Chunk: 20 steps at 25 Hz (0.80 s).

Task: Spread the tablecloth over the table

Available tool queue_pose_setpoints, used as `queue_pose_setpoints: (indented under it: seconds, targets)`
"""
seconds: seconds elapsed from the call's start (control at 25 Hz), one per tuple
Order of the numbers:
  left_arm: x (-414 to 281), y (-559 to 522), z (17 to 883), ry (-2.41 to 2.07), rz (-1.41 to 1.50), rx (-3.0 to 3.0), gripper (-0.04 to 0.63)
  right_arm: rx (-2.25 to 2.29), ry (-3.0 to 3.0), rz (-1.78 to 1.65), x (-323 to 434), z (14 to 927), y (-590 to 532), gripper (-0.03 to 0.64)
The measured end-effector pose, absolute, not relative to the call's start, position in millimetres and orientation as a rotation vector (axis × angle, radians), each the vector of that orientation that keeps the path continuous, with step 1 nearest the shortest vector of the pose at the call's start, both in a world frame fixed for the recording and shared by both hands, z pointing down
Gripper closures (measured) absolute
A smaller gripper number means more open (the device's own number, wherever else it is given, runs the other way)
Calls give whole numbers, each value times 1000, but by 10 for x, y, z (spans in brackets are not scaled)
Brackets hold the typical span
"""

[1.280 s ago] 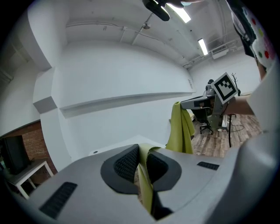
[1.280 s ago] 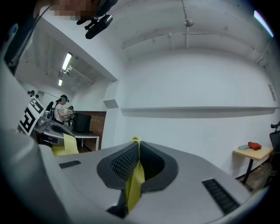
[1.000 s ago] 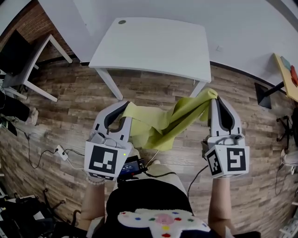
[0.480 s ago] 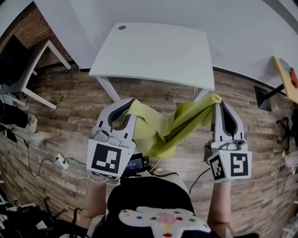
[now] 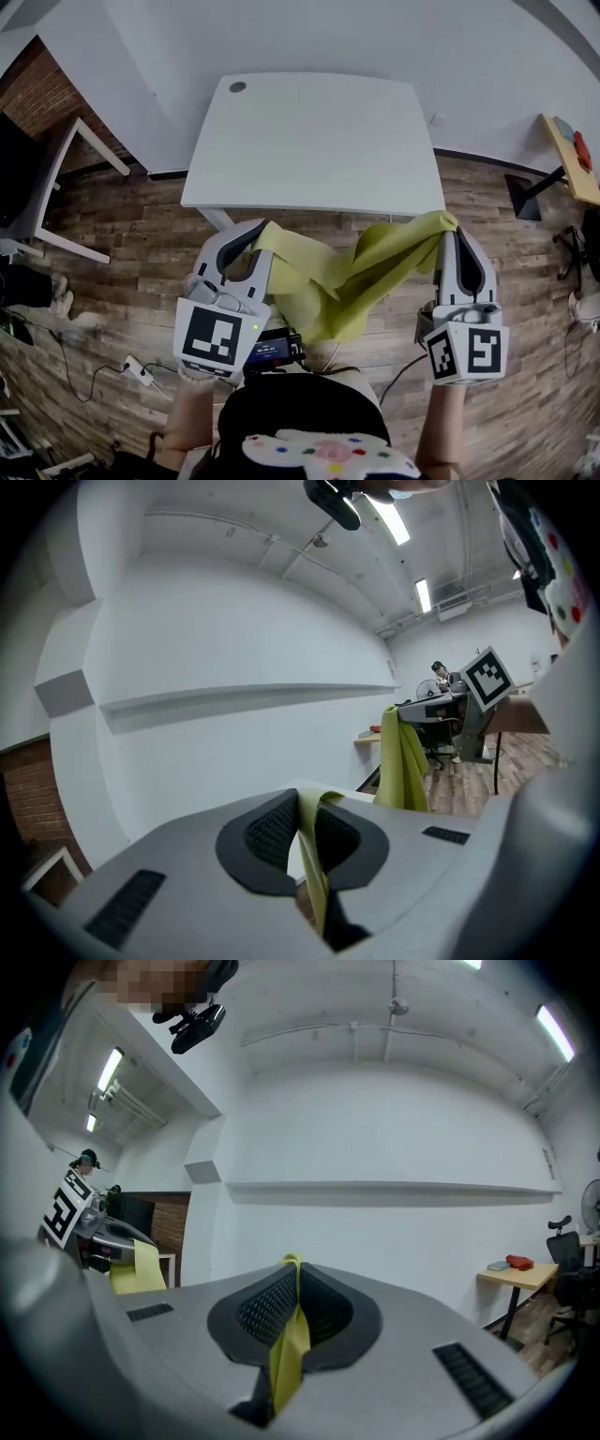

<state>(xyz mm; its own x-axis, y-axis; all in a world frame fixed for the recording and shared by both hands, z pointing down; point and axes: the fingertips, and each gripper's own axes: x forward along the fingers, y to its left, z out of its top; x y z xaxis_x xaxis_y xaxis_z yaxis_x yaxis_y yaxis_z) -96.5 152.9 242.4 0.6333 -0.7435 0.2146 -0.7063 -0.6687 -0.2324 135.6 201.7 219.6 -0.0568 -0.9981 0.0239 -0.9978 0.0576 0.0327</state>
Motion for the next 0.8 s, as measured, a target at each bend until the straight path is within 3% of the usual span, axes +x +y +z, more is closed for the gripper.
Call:
queue_pose_setpoints:
  seconds: [0.24, 0.8]
  targets:
    - [-1096, 1129, 1945, 1167, -255, -2765, 581, 2216, -2184, -39, 1291, 2080, 1749, 581]
    - [-1931, 243, 1974, 1259, -273, -2679, 580, 2354, -1891, -73, 1510, 2012, 1218, 581]
